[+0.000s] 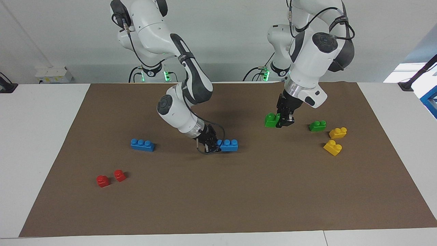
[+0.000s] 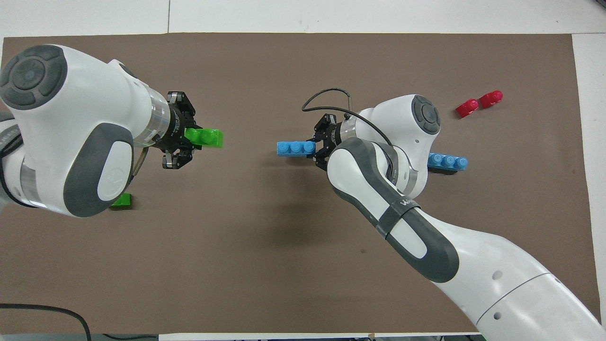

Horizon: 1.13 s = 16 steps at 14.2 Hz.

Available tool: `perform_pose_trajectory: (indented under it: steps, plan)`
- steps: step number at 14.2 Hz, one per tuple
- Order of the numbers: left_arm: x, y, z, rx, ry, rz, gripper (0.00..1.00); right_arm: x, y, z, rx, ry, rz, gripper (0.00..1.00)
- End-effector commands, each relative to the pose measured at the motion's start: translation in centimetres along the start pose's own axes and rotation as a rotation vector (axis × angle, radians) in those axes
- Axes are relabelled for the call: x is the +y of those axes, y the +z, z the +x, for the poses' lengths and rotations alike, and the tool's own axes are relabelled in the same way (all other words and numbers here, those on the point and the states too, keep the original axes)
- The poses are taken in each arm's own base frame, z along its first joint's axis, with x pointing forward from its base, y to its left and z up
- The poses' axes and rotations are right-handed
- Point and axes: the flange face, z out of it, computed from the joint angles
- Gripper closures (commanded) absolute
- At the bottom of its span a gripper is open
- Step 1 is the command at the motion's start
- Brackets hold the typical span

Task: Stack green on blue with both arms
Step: 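Lift the blue brick with the right gripper toward the table center, then carry the green brick with the left gripper toward the held blue brick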

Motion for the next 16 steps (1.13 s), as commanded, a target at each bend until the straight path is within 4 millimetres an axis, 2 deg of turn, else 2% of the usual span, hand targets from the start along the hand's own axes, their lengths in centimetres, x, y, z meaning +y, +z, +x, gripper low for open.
perform_pose_trajectory:
  steps: [1, 4, 6, 8, 10, 11, 16]
  plan:
    - [0.4, 1.8, -1.5, 0.003, 0.039, 0.0, 1.0, 1.4, -0.1, 1.3, 0.007, -0.042, -0.003, 1.0]
    - [0.6, 2.8, -2.8, -0.006, 0.052, -0.023, 1.0, 1.7, 0.7, 1.2, 0.011, -0.038, 0.02, 1.0]
    - [0.7, 5.2, -4.8, -0.006, 0.077, 0.01, 1.0, 1.7, 1.0, 1.1, 0.014, -0.038, 0.028, 1.0]
    - [0.8, 6.1, -5.3, -0.007, 0.079, 0.015, 1.0, 2.0, 1.6, 0.7, 0.016, -0.046, 0.025, 1.0]
    - [0.4, 7.8, -7.3, -0.001, 0.069, 0.03, 1.0, 2.0, 1.6, 0.6, 0.018, -0.05, 0.032, 1.0]
    - [0.5, 8.3, -7.7, 0.012, 0.06, 0.022, 1.0, 2.1, 1.7, 0.7, 0.019, -0.054, 0.032, 1.0]
    - [0.7, 13.5, -12.8, 0.066, 0.033, 0.021, 1.0, 2.2, 2.2, 1.2, 0.007, -0.066, 0.038, 1.0]
